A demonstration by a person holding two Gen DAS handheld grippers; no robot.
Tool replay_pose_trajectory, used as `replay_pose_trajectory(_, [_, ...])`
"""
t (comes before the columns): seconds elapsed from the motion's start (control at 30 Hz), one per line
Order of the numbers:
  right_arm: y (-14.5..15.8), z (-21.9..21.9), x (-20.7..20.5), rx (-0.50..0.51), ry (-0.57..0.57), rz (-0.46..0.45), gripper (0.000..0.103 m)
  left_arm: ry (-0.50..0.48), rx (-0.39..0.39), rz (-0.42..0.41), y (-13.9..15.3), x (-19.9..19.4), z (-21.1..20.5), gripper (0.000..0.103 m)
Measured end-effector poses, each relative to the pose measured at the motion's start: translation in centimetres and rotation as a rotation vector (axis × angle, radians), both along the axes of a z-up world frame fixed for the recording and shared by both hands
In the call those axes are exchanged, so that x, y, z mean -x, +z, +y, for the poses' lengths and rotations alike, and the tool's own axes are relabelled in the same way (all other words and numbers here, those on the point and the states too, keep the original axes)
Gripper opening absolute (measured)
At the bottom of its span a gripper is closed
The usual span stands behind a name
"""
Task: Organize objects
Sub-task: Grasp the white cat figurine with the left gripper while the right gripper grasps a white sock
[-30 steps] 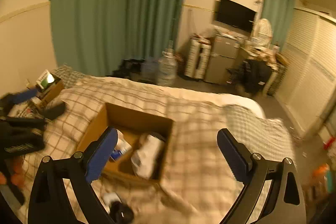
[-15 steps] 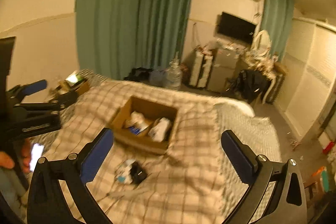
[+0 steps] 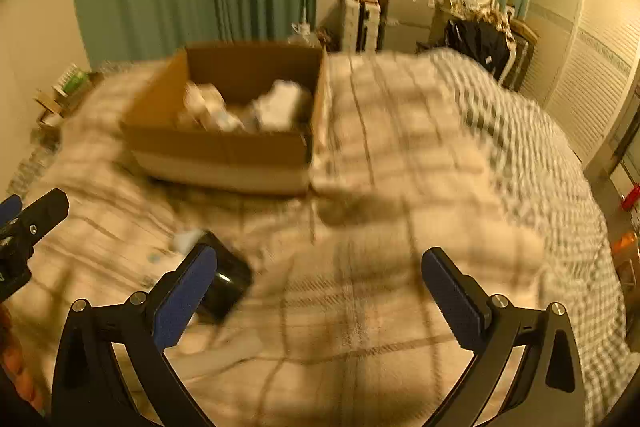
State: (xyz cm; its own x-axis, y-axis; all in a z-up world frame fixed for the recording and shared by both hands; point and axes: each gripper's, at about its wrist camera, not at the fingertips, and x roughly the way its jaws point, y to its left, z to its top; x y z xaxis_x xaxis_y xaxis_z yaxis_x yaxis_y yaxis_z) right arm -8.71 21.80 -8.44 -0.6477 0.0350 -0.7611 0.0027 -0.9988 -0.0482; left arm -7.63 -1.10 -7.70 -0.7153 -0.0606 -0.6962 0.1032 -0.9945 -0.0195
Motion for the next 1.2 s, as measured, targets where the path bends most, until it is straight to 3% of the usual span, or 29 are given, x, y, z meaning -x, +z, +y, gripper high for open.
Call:
replay_pose_trajectory(0.17, [-2.3, 0.7, 0.8, 0.018, -0.015, -0.062, 0.102, -0.087, 0.034, -0.11, -4.9, 0.4, 2.2, 0.102])
replay_pose_trajectory(0.33, [-2.5, 0.7, 0.7, 0.01, -0.018, -0.063, 0.103, -0.165, -0.019, -0.157, -5.9, -0.1, 3.1, 0.097])
replay_pose_trajectory(0.43, [-2.4, 0.9, 0.6, 0.02, -0.023, -0.057, 0.103, -0.224, -0.038, -0.184, -6.1, 0.2, 4.0, 0.088])
replay_pose_trajectory(0.53, [-2.1, 0.9, 0.5, 0.022, -0.028, -0.055, 0.102, -0.296, -0.021, -0.227, -7.0, 0.4, 5.7, 0.085])
replay_pose_trajectory(0.6, [-2.1, 0.8, 0.4, 0.017, -0.027, -0.05, 0.102, -0.339, -0.018, -0.252, -7.8, 0.8, 6.7, 0.076])
replay_pose_trajectory(0.67, [-1.9, 0.7, 0.1, 0.015, -0.027, -0.041, 0.102, -0.374, -0.043, -0.278, -8.3, 1.0, 7.2, 0.055])
replay_pose_trajectory(0.8, [-1.3, 1.0, -0.9, 0.02, -0.032, -0.023, 0.102, -0.338, -0.089, -0.25, -7.4, 0.4, 6.0, 0.055])
replay_pose_trajectory(0.93, [-0.5, 1.0, -2.6, 0.038, -0.026, -0.026, 0.102, -0.24, -0.136, -0.167, -4.1, -1.7, 3.0, 0.055])
replay_pose_trajectory(1.03, [-0.5, -0.1, -3.6, 0.041, 0.026, -0.055, 0.103, -0.187, -0.078, -0.111, -2.3, -3.1, 1.2, 0.055])
replay_pose_trajectory(1.13, [-1.1, -2.7, -3.9, -0.02, 0.116, -0.074, 0.102, -0.141, -0.009, -0.079, -1.4, -4.2, -0.2, 0.055])
replay_pose_trajectory(1.2, [-2.2, -4.7, -3.4, -0.057, 0.18, -0.114, 0.102, -0.126, -0.009, -0.074, -1.3, -4.4, -0.8, 0.055])
